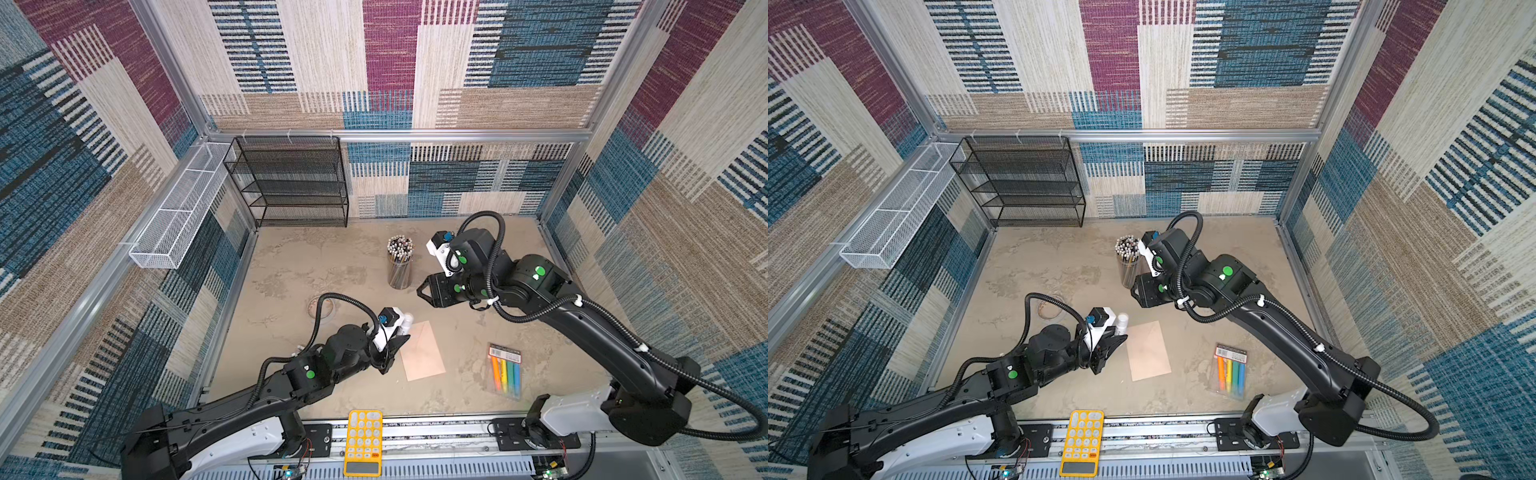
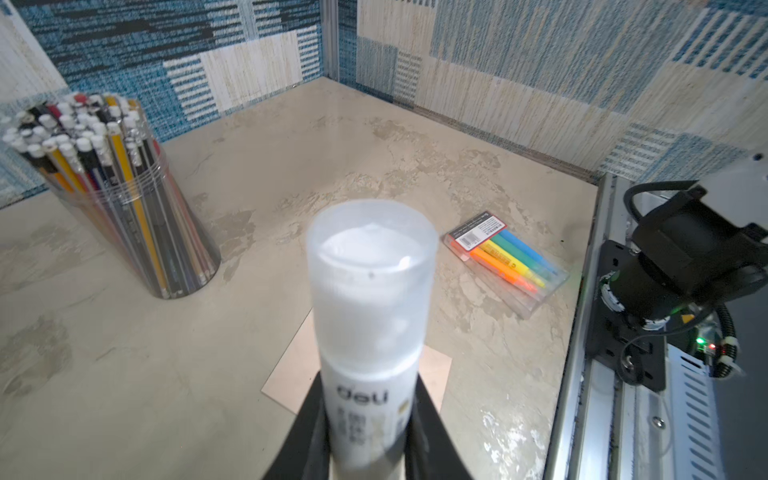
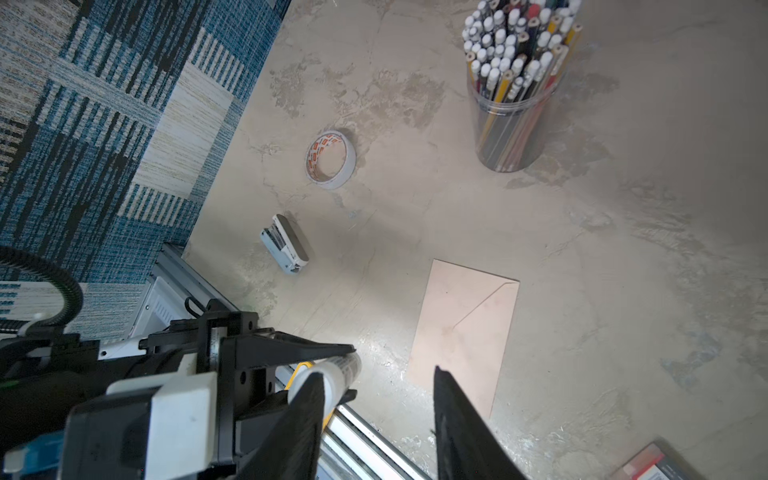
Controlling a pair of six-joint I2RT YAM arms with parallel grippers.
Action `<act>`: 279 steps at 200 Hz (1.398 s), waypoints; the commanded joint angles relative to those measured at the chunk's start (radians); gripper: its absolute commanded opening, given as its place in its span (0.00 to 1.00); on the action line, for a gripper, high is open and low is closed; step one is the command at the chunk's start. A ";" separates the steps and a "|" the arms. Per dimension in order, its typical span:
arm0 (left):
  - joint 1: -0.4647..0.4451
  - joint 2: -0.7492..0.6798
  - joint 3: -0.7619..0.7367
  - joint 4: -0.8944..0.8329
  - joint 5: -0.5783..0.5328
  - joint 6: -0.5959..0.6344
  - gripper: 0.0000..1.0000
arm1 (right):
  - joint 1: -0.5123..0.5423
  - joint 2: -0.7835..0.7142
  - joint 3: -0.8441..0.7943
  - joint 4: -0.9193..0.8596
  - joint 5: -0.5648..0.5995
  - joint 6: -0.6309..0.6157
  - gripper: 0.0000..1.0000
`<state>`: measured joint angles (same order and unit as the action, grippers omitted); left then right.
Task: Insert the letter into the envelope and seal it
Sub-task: 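Open the right gripper and pull it back while the left gripper holds the capped stick, then lower the capped glue stick beside the envelope with the left gripper and release it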
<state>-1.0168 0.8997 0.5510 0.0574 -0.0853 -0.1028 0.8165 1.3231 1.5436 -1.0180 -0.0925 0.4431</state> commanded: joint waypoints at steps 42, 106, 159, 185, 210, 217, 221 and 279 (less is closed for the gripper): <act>0.001 -0.060 0.045 -0.354 -0.124 -0.250 0.00 | -0.001 -0.288 -0.406 0.443 -0.066 -0.049 0.45; 0.001 -0.064 0.043 -0.591 -0.135 -0.507 0.00 | 0.000 -0.416 -0.785 0.737 -0.112 -0.039 0.46; 0.022 0.048 0.081 -0.671 -0.108 -0.629 0.00 | 0.001 -0.404 -0.885 0.819 -0.155 0.019 0.46; 0.045 0.120 0.087 -0.656 -0.081 -0.652 0.00 | 0.001 -0.426 -0.918 0.840 -0.152 0.022 0.47; 0.082 0.171 0.076 -0.620 -0.034 -0.665 0.00 | 0.000 -0.433 -0.934 0.842 -0.155 0.027 0.47; 0.091 0.185 0.075 -0.610 -0.024 -0.667 0.00 | 0.000 -0.434 -0.939 0.842 -0.157 0.029 0.47; 0.095 0.193 0.075 -0.606 -0.019 -0.665 0.00 | 0.000 -0.433 -0.941 0.843 -0.158 0.031 0.47; 0.129 0.377 0.139 -0.590 0.038 -0.635 0.00 | 0.001 -0.427 -0.967 0.856 -0.166 0.048 0.47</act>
<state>-0.8909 1.2232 0.6601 -0.5503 -0.0757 -0.7265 0.8169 0.8936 0.5812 -0.2058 -0.2436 0.4744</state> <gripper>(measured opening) 0.258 0.471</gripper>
